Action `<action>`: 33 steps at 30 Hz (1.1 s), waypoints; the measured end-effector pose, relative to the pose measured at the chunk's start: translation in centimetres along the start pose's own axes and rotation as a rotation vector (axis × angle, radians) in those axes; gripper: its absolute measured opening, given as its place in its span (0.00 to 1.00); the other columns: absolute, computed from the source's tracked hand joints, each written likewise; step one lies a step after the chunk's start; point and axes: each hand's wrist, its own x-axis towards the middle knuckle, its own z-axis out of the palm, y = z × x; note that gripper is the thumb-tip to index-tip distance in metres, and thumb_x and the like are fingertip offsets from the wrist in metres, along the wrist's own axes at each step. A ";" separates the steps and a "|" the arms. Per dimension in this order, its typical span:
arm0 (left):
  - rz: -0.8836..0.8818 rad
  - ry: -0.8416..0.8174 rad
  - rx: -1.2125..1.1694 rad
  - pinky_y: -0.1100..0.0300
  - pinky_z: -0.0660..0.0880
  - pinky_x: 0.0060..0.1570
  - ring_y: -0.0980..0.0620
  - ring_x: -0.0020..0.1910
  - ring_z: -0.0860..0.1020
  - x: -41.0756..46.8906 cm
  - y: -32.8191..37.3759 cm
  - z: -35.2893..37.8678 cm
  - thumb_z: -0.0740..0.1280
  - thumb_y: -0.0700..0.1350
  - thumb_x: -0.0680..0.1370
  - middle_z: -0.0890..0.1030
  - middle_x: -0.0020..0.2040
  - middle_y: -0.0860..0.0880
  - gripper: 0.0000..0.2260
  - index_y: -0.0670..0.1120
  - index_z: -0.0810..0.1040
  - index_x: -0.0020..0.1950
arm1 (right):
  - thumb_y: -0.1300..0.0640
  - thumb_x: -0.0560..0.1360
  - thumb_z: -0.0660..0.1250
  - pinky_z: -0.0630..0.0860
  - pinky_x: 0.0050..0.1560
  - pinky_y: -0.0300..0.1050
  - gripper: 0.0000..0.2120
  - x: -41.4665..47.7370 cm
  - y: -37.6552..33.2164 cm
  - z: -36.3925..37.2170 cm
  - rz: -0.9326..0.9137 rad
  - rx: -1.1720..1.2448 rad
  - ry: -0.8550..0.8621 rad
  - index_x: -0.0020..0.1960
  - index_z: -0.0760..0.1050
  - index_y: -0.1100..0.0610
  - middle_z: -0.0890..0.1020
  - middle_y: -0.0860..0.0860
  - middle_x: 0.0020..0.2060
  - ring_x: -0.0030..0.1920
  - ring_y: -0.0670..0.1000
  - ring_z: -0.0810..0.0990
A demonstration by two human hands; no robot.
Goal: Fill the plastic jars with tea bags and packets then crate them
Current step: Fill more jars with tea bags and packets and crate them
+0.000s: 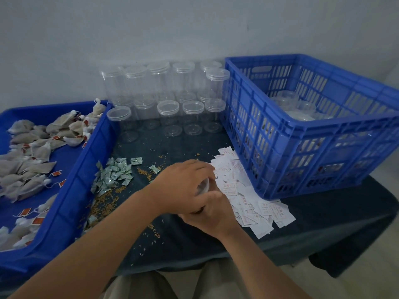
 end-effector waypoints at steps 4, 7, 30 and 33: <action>-0.404 0.161 0.037 0.50 0.76 0.60 0.48 0.59 0.72 -0.3 2.5 1.1 0.53 0.75 0.75 0.74 0.60 0.51 0.34 0.52 0.74 0.67 | 0.38 0.68 0.78 0.79 0.45 0.36 0.29 0.2 -0.1 -0.2 -0.012 0.024 -0.038 0.66 0.76 0.45 0.78 0.35 0.54 0.52 0.40 0.81; -0.439 0.256 -0.122 0.55 0.72 0.59 0.49 0.55 0.70 -0.3 2.8 1.8 0.61 0.68 0.76 0.73 0.55 0.51 0.26 0.49 0.77 0.62 | 0.35 0.66 0.78 0.83 0.47 0.42 0.34 0.0 0.2 -0.1 0.029 0.013 -0.031 0.67 0.72 0.44 0.81 0.39 0.53 0.52 0.41 0.83; -0.344 -0.020 0.169 0.56 0.68 0.44 0.51 0.49 0.77 0.0 1.6 -2.4 0.63 0.73 0.72 0.77 0.51 0.54 0.26 0.58 0.79 0.61 | 0.37 0.63 0.82 0.82 0.50 0.42 0.33 -0.3 -0.5 -0.1 -0.048 0.016 0.047 0.63 0.79 0.48 0.80 0.40 0.55 0.55 0.42 0.82; -0.195 -0.092 0.140 0.54 0.76 0.50 0.51 0.52 0.78 -0.3 1.0 -3.3 0.66 0.69 0.73 0.78 0.53 0.55 0.23 0.58 0.79 0.61 | 0.35 0.64 0.82 0.79 0.53 0.36 0.37 -0.4 -0.3 -0.1 -0.054 -0.016 0.035 0.67 0.76 0.49 0.77 0.36 0.58 0.56 0.38 0.80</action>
